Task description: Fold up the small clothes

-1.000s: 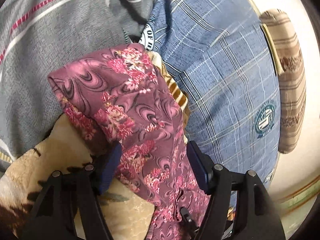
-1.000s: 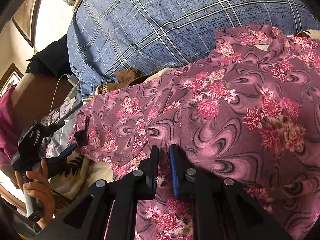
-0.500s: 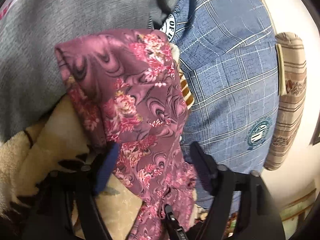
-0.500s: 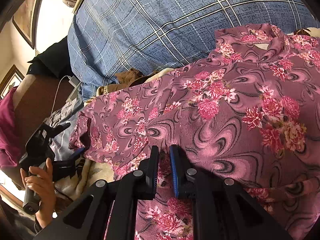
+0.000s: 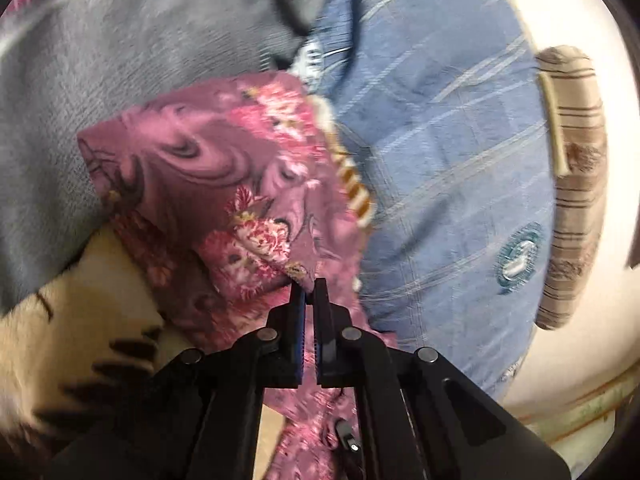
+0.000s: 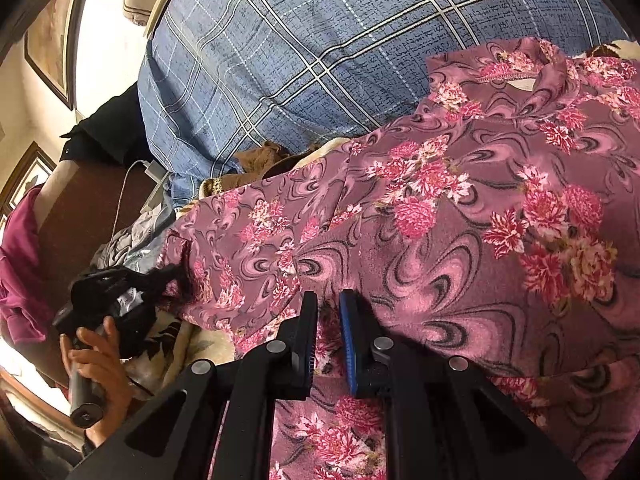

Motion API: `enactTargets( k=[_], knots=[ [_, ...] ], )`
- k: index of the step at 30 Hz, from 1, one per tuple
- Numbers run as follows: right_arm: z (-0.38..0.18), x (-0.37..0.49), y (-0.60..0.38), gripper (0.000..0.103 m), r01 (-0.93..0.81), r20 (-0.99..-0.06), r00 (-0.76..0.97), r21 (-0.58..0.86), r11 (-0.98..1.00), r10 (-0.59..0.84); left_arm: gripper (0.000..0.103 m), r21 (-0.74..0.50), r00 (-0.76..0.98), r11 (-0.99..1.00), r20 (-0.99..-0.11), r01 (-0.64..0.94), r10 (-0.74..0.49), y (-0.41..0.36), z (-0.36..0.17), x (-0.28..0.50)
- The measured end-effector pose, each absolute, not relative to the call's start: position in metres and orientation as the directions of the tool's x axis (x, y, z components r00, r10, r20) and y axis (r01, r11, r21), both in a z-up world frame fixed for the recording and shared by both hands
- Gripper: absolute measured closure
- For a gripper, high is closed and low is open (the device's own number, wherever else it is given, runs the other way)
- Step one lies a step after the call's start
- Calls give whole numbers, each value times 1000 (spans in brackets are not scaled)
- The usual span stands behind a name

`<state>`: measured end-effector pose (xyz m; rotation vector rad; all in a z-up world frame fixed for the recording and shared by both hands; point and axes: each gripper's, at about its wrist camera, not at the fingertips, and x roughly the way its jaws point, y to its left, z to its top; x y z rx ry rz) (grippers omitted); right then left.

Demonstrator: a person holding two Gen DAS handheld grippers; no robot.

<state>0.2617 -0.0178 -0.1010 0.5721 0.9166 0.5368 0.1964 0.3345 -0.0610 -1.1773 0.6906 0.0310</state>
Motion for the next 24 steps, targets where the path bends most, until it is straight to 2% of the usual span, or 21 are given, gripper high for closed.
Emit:
enactTargets(
  k=[4, 8, 13, 16, 19, 24],
  knots=[
    [-100, 262, -18, 90, -182, -579, 498, 659, 730, 646, 102, -860, 796, 365, -484, -356, -362, 332, -58, 190],
    [-98, 264, -15, 91, -180, -595, 488, 647, 741, 638, 102, -839, 757, 395, -522, -373, -393, 316, -50, 197],
    [-90, 262, -22, 90, -160, -616, 471, 644, 748, 631, 102, -829, 718, 464, -527, -313, -455, 271, -28, 210],
    [-79, 252, -39, 88, -161, -625, 502, 611, 775, 597, 102, -830, 688, 493, -519, -263, -507, 234, -16, 223],
    [-68, 240, -60, 85, -178, -656, 545, 518, 837, 522, 102, -830, 656, 512, -514, -220, -553, 197, -11, 233],
    [-74, 228, -106, 84, -115, -691, 578, 458, 881, 435, 102, -828, 572, 528, -530, -189, -626, 137, -24, 250]
  ],
)
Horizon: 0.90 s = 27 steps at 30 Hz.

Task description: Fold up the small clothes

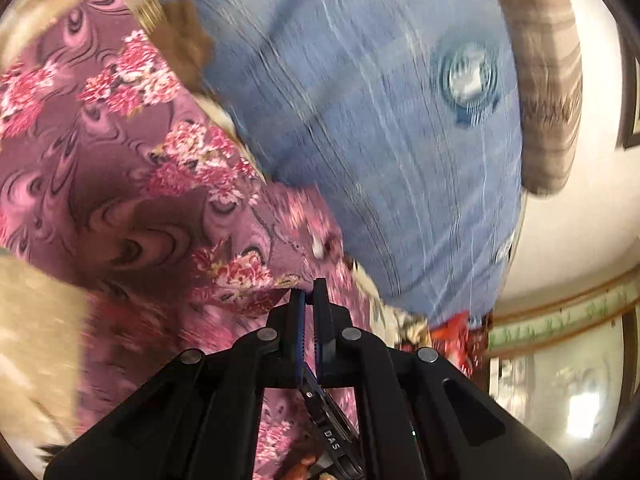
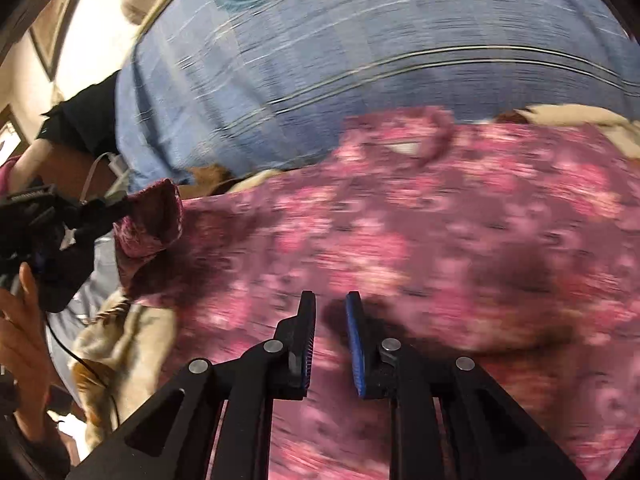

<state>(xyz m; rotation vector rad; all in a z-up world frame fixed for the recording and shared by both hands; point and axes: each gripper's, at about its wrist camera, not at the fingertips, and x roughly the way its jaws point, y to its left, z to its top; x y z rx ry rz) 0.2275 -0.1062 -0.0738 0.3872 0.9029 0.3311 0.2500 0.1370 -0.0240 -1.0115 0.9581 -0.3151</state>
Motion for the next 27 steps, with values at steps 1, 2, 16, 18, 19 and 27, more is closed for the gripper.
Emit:
enactTargets(
  k=[1, 2, 16, 18, 19, 27],
  knots=[
    [-80, 226, -116, 87, -95, -690, 576, 476, 874, 438, 102, -825, 548, 531, -539, -192, -640, 125, -31, 254],
    [-84, 225, -122, 87, -98, -670, 580, 506, 857, 463, 102, -820, 522, 536, -552, -199, -650, 114, -40, 257],
    [-78, 229, -132, 61, -40, -614, 569, 644, 764, 547, 21, -746, 576, 659, -580, -92, -576, 141, -39, 200],
    [-68, 235, -120, 54, -81, -584, 574, 657, 750, 574, 21, -735, 611, 672, -572, -87, -547, 155, -40, 190],
    [-65, 239, -111, 52, -103, -579, 564, 658, 746, 588, 21, -733, 620, 673, -574, -98, -535, 159, -44, 188],
    [-80, 276, -50, 51, -73, -587, 495, 707, 704, 640, 21, -800, 617, 567, -550, -196, -563, 186, -78, 204]
  ],
)
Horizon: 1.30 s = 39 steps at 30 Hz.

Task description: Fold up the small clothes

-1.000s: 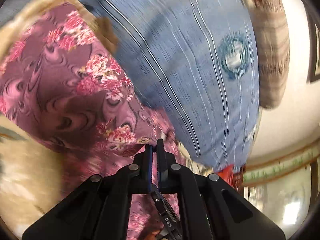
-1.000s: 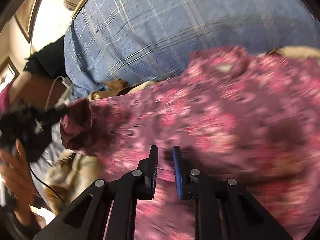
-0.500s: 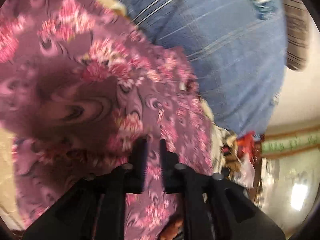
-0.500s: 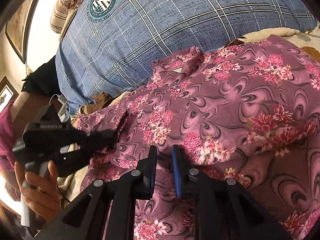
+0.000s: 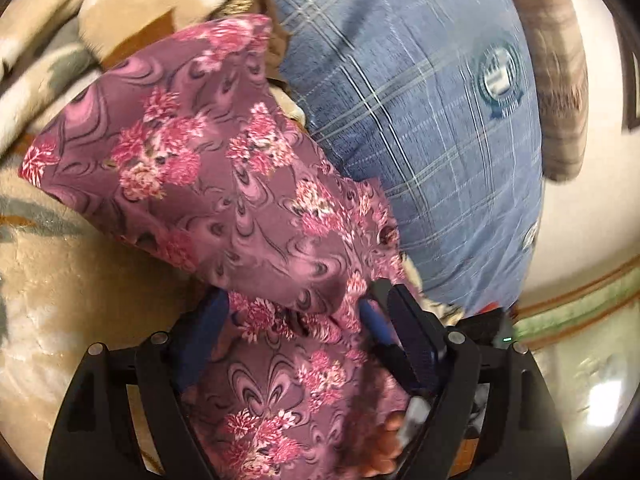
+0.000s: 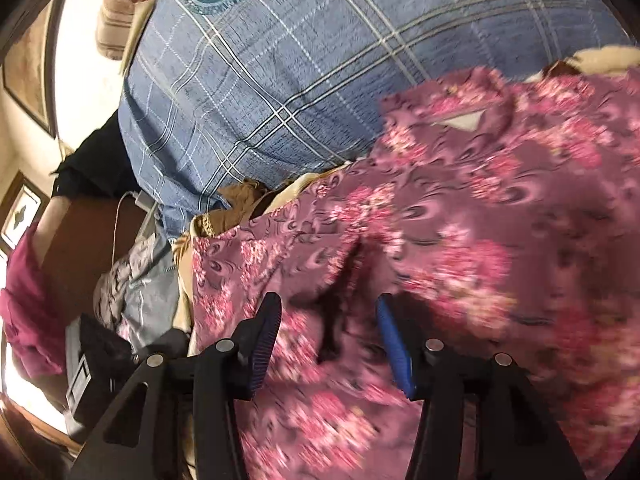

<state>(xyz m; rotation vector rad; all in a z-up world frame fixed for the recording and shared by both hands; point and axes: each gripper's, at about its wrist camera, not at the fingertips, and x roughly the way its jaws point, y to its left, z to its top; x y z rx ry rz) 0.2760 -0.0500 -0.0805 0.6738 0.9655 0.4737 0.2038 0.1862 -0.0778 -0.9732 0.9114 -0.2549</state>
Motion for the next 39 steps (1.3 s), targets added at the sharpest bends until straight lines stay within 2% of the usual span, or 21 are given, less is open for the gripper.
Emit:
enactTargets(
  k=[3, 4, 5, 7, 14, 19, 28, 33, 34, 35, 37, 39],
  knots=[
    [-91, 282, -36, 50, -47, -604, 479, 708, 705, 637, 21, -812, 619, 543, -542, -211, -569, 193, -81, 203],
    [-88, 282, -33, 57, -68, -598, 494, 697, 714, 631, 21, -814, 621, 541, -539, -211, -569, 193, -81, 202],
    [-85, 282, -34, 76, -81, -591, 499, 696, 714, 633, 21, -811, 622, 545, -542, -212, -565, 193, -81, 202],
    [-81, 281, -40, 96, -93, -575, 509, 703, 705, 640, 21, -808, 627, 552, -543, -207, -559, 192, -79, 202],
    [-34, 258, -103, 96, -133, -479, 621, 716, 685, 621, 21, -772, 621, 601, -578, -205, -530, 182, -77, 203],
    [-14, 250, -160, 96, -83, -479, 701, 681, 728, 528, 21, -756, 612, 618, -599, -218, -517, 180, -81, 205],
    [-16, 246, -245, 97, 70, -514, 781, 637, 768, 356, 21, -728, 606, 650, -623, -217, -495, 175, -83, 208],
    [-53, 259, -264, 96, 193, -641, 702, 591, 783, 311, 22, -678, 600, 704, -658, -211, -455, 164, -80, 213],
    [-65, 261, -267, 90, 221, -664, 673, 602, 768, 327, 24, -664, 602, 719, -665, -206, -442, 162, -78, 214],
    [-77, 261, -270, 90, 270, -683, 648, 621, 736, 338, 27, -648, 608, 734, -671, -202, -425, 159, -76, 214],
    [-85, 261, -273, 90, 290, -672, 646, 656, 696, 364, 55, -613, 621, 767, -680, -189, -391, 156, -73, 215],
    [-75, 264, -268, 96, 240, -658, 660, 643, 728, 363, 71, -573, 626, 799, -694, -180, -357, 151, -70, 215]
  ],
)
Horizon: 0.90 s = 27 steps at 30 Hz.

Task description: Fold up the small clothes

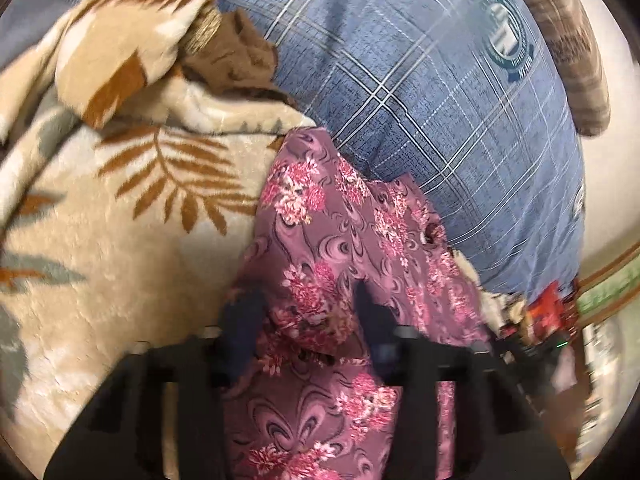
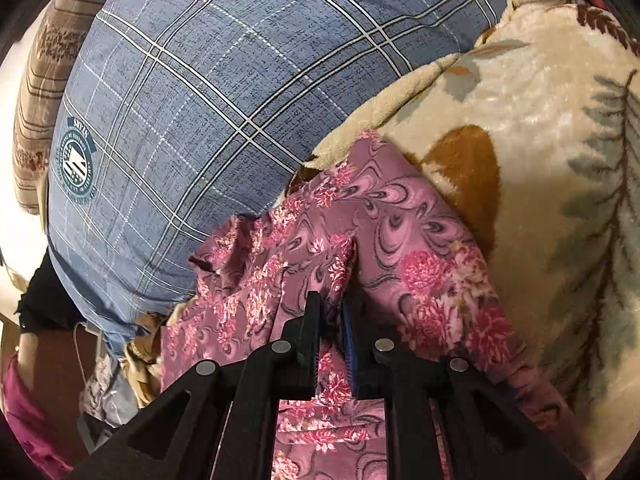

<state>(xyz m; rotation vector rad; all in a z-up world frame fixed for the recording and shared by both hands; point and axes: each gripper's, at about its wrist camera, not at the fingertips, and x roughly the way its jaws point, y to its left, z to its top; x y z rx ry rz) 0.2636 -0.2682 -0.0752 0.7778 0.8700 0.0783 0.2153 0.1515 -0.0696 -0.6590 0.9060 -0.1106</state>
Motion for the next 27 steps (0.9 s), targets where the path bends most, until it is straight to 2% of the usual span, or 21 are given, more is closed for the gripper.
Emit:
enactTargets(
  k=[2, 4, 6, 8, 9, 10, 11, 12, 14, 15, 16, 17, 18, 20, 21, 22, 23, 24, 27],
  knots=[
    [-49, 261, -266, 97, 158, -588, 735, 635, 756, 339, 72, -534, 632, 827, -706, -178, -320, 148, -66, 215],
    [-39, 260, -270, 97, 156, -565, 764, 631, 760, 312, 71, -492, 622, 850, -729, -188, -284, 145, -66, 218],
    [-43, 264, -277, 97, 203, -610, 748, 586, 784, 262, 71, -446, 602, 871, -759, -207, -246, 144, -70, 219],
    [-68, 272, -283, 97, 307, -743, 642, 477, 823, 191, 71, -434, 576, 876, -779, -211, -247, 144, -73, 220],
    [-79, 272, -285, 97, 325, -776, 599, 461, 826, 198, 71, -448, 567, 870, -779, -205, -267, 145, -73, 219],
    [-77, 267, -287, 97, 316, -756, 622, 481, 818, 204, 71, -491, 571, 851, -760, -188, -312, 148, -71, 217],
    [-71, 258, -290, 87, 320, -729, 655, 504, 802, 197, 71, -537, 594, 828, -723, -163, -352, 151, -65, 212],
    [-66, 250, -293, 86, 331, -703, 684, 537, 776, 195, 71, -564, 625, 815, -686, -135, -372, 152, -56, 206],
    [-64, 243, -296, 80, 299, -651, 716, 612, 732, 252, 60, -563, 683, 823, -630, -77, -368, 150, -38, 198],
    [-64, 242, -296, 79, 292, -647, 717, 619, 729, 262, 49, -549, 706, 833, -614, -62, -353, 149, -31, 197],
    [-65, 242, -294, 79, 290, -656, 709, 607, 740, 260, 42, -521, 726, 851, -610, -64, -318, 146, -28, 197],
    [-68, 245, -290, 79, 280, -669, 695, 590, 758, 264, 41, -486, 722, 870, -631, -83, -283, 144, -31, 200],
    [-70, 245, -290, 80, 274, -686, 680, 566, 777, 260, 42, -427, 680, 897, -693, -118, -240, 139, -40, 210],
    [-72, 252, -277, 93, 266, -750, 638, 428, 864, 175, 44, -342, 572, 924, -798, -172, -189, 135, -65, 227],
    [-69, 252, -273, 94, 260, -760, 635, 383, 887, 142, 53, -335, 524, 922, -830, -194, -191, 136, -78, 232],
    [-64, 251, -270, 94, 274, -771, 629, 339, 900, 99, 57, -352, 505, 912, -838, -210, -207, 138, -84, 234],
    [-58, 248, -269, 92, 292, -770, 634, 323, 900, 71, 57, -377, 528, 900, -821, -218, -216, 142, -80, 232],
    [-51, 243, -268, 86, 298, -751, 658, 332, 895, 59, 57, -408, 548, 887, -802, -215, -236, 146, -73, 229],
    [-28, 229, -265, 85, 243, -639, 763, 418, 876, 93, 51, -465, 626, 868, -734, -176, -266, 152, -53, 220]
  ],
)
